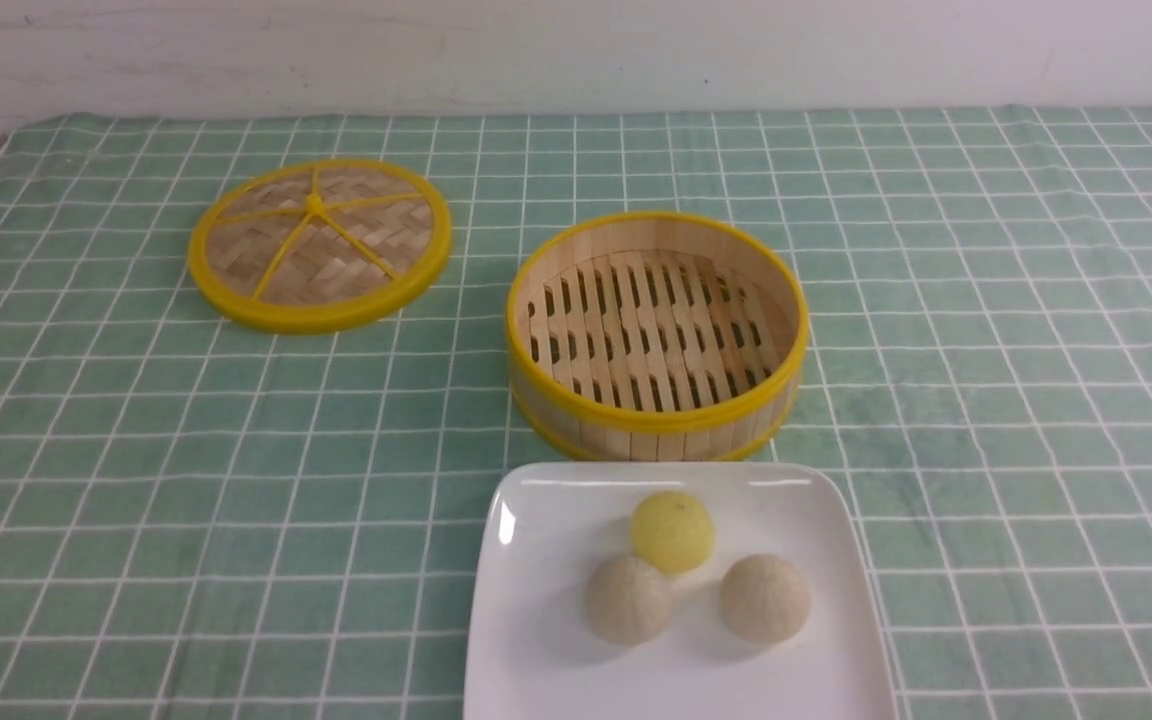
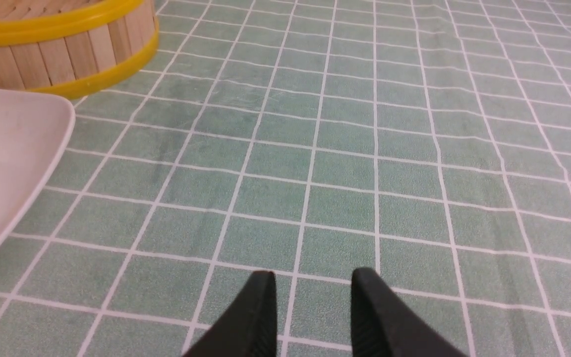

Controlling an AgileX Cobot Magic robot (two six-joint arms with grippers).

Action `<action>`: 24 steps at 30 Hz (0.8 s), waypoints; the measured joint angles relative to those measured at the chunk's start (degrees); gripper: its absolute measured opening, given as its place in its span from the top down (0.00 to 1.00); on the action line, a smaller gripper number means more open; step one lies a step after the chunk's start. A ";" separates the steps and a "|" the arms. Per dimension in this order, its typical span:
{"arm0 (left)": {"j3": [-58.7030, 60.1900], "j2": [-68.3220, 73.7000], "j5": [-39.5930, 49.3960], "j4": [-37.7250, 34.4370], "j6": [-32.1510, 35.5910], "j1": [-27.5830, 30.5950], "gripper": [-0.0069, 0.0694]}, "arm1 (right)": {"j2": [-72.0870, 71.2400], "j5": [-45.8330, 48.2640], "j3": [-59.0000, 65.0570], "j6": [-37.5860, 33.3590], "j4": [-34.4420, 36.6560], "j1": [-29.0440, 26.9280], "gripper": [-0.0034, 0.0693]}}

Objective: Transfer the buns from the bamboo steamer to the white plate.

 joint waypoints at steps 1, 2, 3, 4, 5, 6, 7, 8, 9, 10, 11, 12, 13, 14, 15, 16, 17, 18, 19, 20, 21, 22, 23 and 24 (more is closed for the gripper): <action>0.00 0.00 0.00 0.00 0.00 0.00 0.84 | 0.00 0.00 0.00 0.00 0.00 0.00 0.62; 0.00 0.00 0.00 0.00 0.00 0.00 0.84 | 0.00 0.00 0.00 0.00 0.00 0.00 0.62; 0.00 0.00 0.00 0.00 -0.05 0.00 0.84 | 0.00 0.00 0.00 0.00 0.00 0.00 0.62; 0.00 0.00 0.00 0.00 -0.10 0.00 0.84 | 0.00 0.00 0.00 0.00 0.00 0.00 0.62; 0.00 0.00 0.00 0.00 -0.10 0.00 0.84 | 0.00 0.00 0.00 0.00 0.00 0.00 0.62; 0.00 0.00 0.00 0.00 -0.18 0.00 0.84 | 0.00 0.00 0.00 0.00 0.00 0.00 0.62; 0.00 0.00 0.00 0.08 -0.18 0.00 0.84 | 0.00 0.00 0.00 0.00 0.00 0.00 0.62; 0.00 0.00 0.00 0.33 -0.23 0.00 0.84 | 0.00 0.00 0.00 0.00 0.00 0.00 0.62; 0.00 0.00 0.06 0.64 -0.23 0.00 0.83 | 0.00 0.00 0.00 0.00 0.00 0.00 0.62; 0.00 0.00 0.06 0.89 -0.23 0.00 0.83 | 0.00 0.00 0.00 0.00 0.00 0.00 0.62; 0.00 0.00 0.06 1.07 -0.23 0.00 0.83 | 0.00 0.00 0.00 0.00 0.00 0.00 0.62; 0.00 0.00 0.06 1.15 -0.23 0.00 0.83 | 0.00 0.00 0.00 0.00 0.00 0.00 0.62; 0.00 0.00 0.06 1.16 -0.23 0.00 0.83 | 0.00 0.00 0.00 0.00 0.00 0.00 0.62; 0.00 0.00 0.06 1.21 -0.23 0.00 0.82 | 0.00 0.00 0.00 0.00 0.00 0.00 0.62; 0.00 0.00 0.06 1.21 -0.23 0.00 0.82 | 0.00 0.00 0.00 0.00 0.00 0.00 0.62; 0.00 0.00 0.06 1.21 -0.23 0.00 0.82 | 0.00 0.00 0.00 0.00 0.00 0.00 0.62; 0.00 0.00 0.06 1.21 -0.23 0.00 0.82 | 0.00 0.00 0.00 0.00 0.00 0.00 0.62; 0.00 0.00 0.06 1.28 -0.23 0.00 0.82 | 0.00 0.00 0.00 0.00 0.00 0.00 0.62; 0.00 0.00 0.06 1.27 -0.23 0.00 0.82 | 0.00 0.00 0.00 0.00 0.00 0.00 0.62; 0.00 0.00 0.06 1.27 -0.23 0.00 0.82 | 0.00 0.00 0.00 0.00 0.00 0.00 0.62; 0.00 0.00 0.06 1.27 -0.23 0.00 0.81 | 0.00 0.00 0.00 0.00 0.00 0.00 0.62; 0.00 0.00 0.06 1.27 -0.23 0.00 0.81 | 0.00 0.00 0.00 0.00 0.00 0.00 0.62; 0.00 0.00 0.06 1.27 -0.23 0.00 0.81 | 0.00 0.00 0.00 0.00 0.00 0.00 0.62; 0.00 0.00 0.06 1.27 -0.23 0.00 0.81 | 0.00 0.00 0.00 0.00 0.00 0.00 0.62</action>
